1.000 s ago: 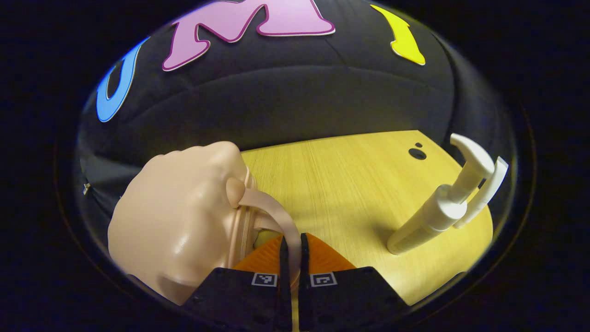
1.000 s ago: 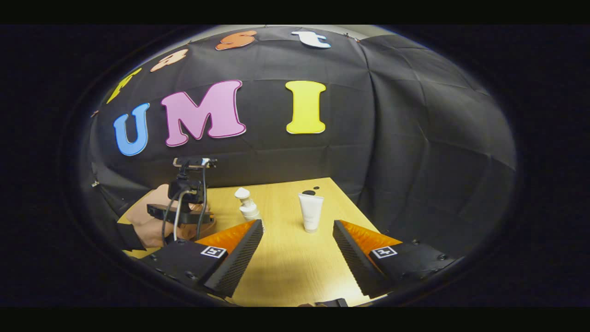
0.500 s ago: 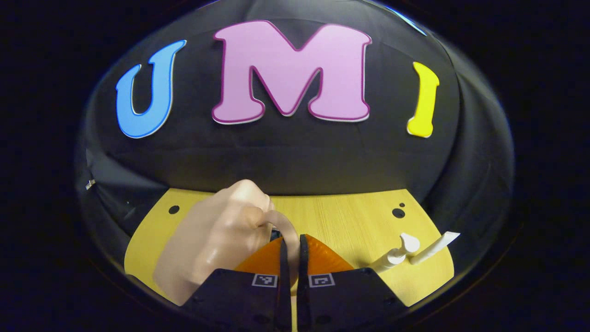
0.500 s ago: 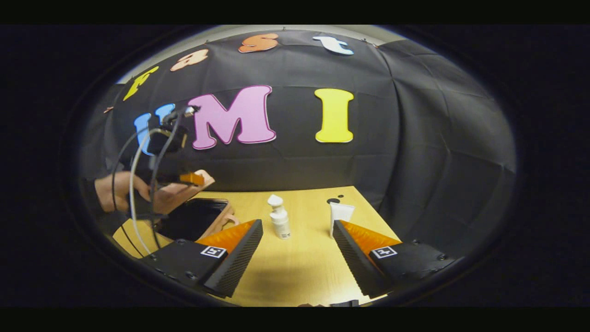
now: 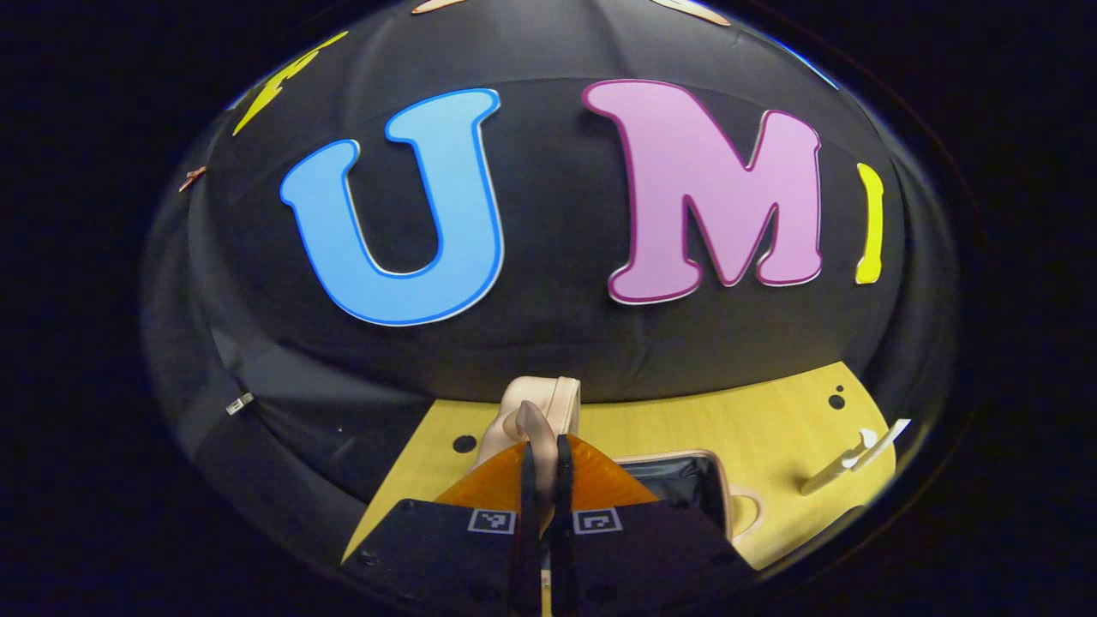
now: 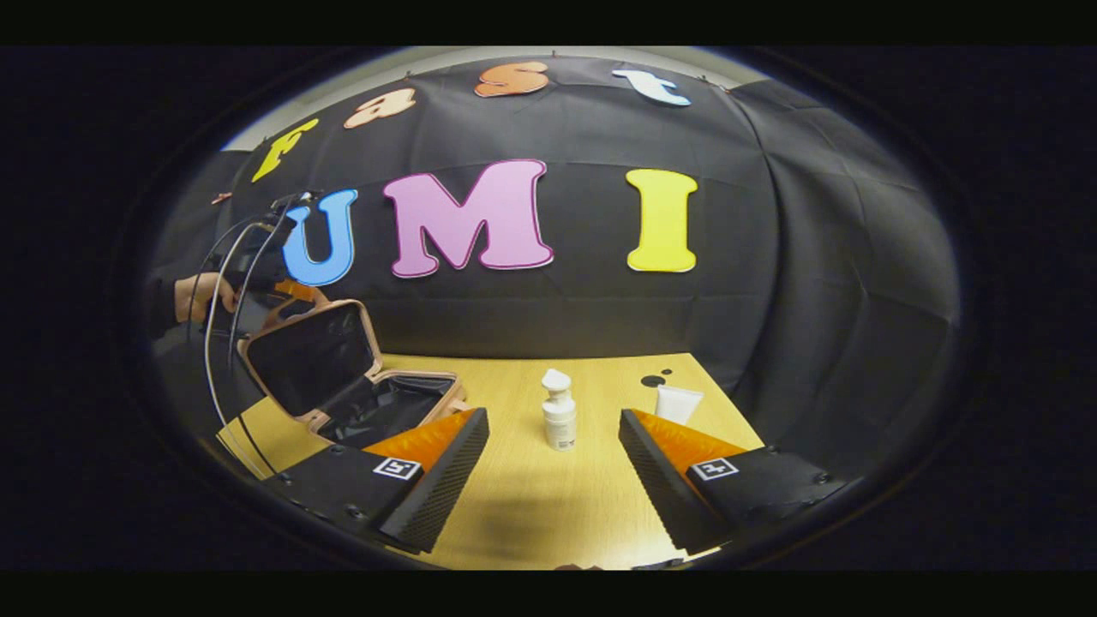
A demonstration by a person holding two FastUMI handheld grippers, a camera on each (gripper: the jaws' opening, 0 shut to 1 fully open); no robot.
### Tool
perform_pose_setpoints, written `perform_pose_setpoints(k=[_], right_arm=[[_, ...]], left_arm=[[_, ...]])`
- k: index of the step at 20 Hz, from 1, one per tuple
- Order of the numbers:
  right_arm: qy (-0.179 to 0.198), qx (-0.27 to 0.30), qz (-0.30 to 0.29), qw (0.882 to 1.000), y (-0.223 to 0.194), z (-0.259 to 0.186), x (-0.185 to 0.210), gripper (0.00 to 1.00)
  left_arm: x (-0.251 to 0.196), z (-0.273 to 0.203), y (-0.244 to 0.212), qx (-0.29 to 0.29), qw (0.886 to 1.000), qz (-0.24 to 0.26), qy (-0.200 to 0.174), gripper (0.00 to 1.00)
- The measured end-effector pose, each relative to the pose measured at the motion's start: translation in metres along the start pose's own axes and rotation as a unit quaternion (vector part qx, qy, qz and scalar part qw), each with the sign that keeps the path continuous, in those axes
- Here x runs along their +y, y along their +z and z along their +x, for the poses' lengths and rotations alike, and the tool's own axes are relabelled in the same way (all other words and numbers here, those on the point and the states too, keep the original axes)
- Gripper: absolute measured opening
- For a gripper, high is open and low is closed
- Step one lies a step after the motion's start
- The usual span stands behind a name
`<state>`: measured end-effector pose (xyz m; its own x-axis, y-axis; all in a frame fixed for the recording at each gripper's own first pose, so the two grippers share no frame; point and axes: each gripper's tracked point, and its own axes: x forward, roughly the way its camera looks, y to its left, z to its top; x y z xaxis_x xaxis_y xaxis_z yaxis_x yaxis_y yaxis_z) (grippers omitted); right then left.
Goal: First open the suitcase, pack the skin care products into it, and then close the suitcase.
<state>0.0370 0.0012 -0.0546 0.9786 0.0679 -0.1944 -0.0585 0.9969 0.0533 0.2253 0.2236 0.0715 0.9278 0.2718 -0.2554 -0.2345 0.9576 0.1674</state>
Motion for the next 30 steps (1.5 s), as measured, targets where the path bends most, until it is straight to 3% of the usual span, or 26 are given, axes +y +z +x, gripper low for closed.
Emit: perform_pose_setpoints(k=[3, 8, 15, 18, 20, 21, 22, 24, 25, 26, 27, 30], right_arm=[[0.003, 0.018, 0.003, 1.0, -0.004, 0.002, 0.008, 0.98], [0.001, 0.025, -0.042, 0.999, -0.005, 0.012, 0.021, 0.98], [-0.009, 0.042, -0.06, 0.997, -0.026, 0.027, 0.032, 0.98], [-0.017, 0.04, -0.052, 0.998, -0.025, 0.018, 0.03, 0.98], [-0.033, 0.023, -0.053, 0.998, -0.013, 0.011, 0.026, 0.97], [-0.041, 0.015, -0.057, 0.997, -0.008, 0.005, 0.024, 0.97], [-0.048, 0.005, -0.058, 0.997, -0.002, -0.001, 0.022, 0.97], [-0.065, -0.013, -0.056, 0.996, 0.009, -0.012, 0.016, 0.98], [-0.073, -0.022, -0.057, 0.995, 0.014, -0.019, 0.014, 0.97], [-0.08, -0.033, -0.061, 0.994, 0.019, -0.025, 0.012, 0.97], [-0.087, -0.046, -0.065, 0.993, 0.025, -0.03, 0.01, 0.98], [-0.095, -0.066, -0.058, 0.992, 0.033, -0.034, -0.007, 0.97]], left_arm=[[0.074, 0.028, -0.016, -0.023, 0.997, 0.049, 0.053, 0.1], [0.148, 0.098, -0.094, 0.019, 0.996, 0.031, 0.085, 0.09], [0.158, 0.17, -0.189, 0.116, 0.99, -0.047, 0.067, 0.07], [0.175, 0.161, -0.185, 0.14, 0.984, -0.045, 0.103, 0.25], [0.187, 0.15, -0.156, 0.096, 0.987, -0.071, 0.108, 0.21], [0.193, 0.138, -0.144, 0.076, 0.988, -0.079, 0.108, 0.25], [0.193, 0.125, -0.132, 0.063, 0.988, -0.086, 0.108, 0.57], [0.182, 0.091, -0.104, 0.025, 0.991, -0.106, 0.079, 0.74], [0.17, 0.076, -0.089, 0.002, 0.991, -0.12, 0.061, 0.78], [0.154, 0.058, -0.076, -0.016, 0.989, -0.141, 0.045, 0.93], [0.135, 0.043, -0.063, -0.032, 0.985, -0.165, 0.026, 0.99], [0.039, -0.025, -0.023, -0.088, 0.977, -0.193, -0.036, 0.96]])
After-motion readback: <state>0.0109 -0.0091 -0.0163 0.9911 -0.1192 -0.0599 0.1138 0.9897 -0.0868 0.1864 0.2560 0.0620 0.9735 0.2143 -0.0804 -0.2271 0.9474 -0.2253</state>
